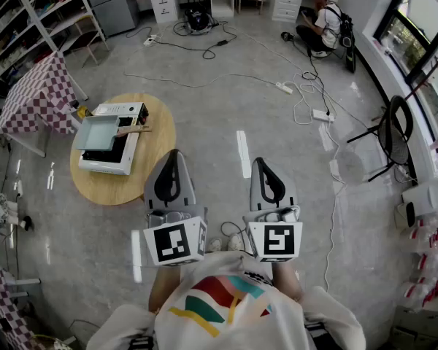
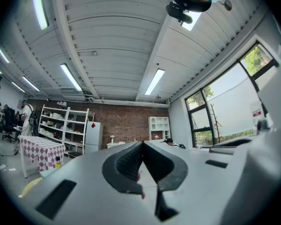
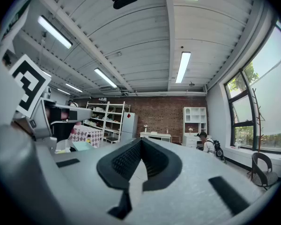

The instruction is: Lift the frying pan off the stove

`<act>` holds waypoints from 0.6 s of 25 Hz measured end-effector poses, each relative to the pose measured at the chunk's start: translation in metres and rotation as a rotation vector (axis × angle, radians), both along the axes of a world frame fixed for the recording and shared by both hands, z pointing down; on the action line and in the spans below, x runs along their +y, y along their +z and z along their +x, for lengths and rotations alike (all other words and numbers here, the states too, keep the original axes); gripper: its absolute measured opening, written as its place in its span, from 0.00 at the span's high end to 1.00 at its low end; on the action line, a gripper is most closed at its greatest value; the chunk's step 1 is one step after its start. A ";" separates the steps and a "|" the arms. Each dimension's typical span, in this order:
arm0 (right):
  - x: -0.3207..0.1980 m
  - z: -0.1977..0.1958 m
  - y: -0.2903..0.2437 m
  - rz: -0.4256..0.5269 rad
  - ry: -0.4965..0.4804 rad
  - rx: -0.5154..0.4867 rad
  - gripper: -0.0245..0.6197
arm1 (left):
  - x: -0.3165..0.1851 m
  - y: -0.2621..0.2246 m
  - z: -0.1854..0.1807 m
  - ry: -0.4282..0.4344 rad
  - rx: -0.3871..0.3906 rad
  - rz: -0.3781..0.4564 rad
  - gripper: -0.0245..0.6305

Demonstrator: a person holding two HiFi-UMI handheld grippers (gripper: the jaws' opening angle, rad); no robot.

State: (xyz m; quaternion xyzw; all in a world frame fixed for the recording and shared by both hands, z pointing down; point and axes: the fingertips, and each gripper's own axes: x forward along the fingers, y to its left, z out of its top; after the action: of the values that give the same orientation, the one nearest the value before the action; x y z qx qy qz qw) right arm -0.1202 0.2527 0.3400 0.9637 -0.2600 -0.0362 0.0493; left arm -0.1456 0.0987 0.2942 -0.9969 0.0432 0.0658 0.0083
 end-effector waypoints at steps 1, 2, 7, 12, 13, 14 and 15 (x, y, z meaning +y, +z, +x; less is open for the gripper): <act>-0.001 0.000 0.001 0.000 -0.003 -0.010 0.97 | 0.000 0.000 0.000 0.000 -0.001 0.000 0.95; -0.001 0.000 0.002 -0.001 -0.004 -0.016 0.97 | 0.000 0.001 0.001 0.000 -0.001 0.000 0.95; 0.000 0.007 0.009 -0.021 -0.003 -0.023 0.97 | 0.000 0.007 0.007 0.005 -0.007 -0.005 0.95; 0.005 0.013 0.010 -0.023 -0.010 -0.029 0.97 | 0.007 0.008 0.011 0.002 -0.016 0.001 0.95; 0.007 0.015 0.011 -0.022 -0.007 -0.034 0.97 | 0.009 0.009 0.012 0.001 -0.017 0.002 0.95; 0.010 0.017 0.011 -0.010 -0.006 -0.038 0.97 | 0.011 0.009 0.013 -0.001 -0.018 0.002 0.95; 0.012 0.019 0.010 0.013 -0.010 -0.041 0.97 | 0.012 0.009 0.014 -0.002 -0.018 0.003 0.95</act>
State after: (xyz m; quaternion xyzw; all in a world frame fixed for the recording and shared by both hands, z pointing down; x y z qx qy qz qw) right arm -0.1016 0.2645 0.3504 0.9632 -0.2654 -0.0183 0.0377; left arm -0.1312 0.1112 0.3032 -0.9974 0.0443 0.0568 0.0103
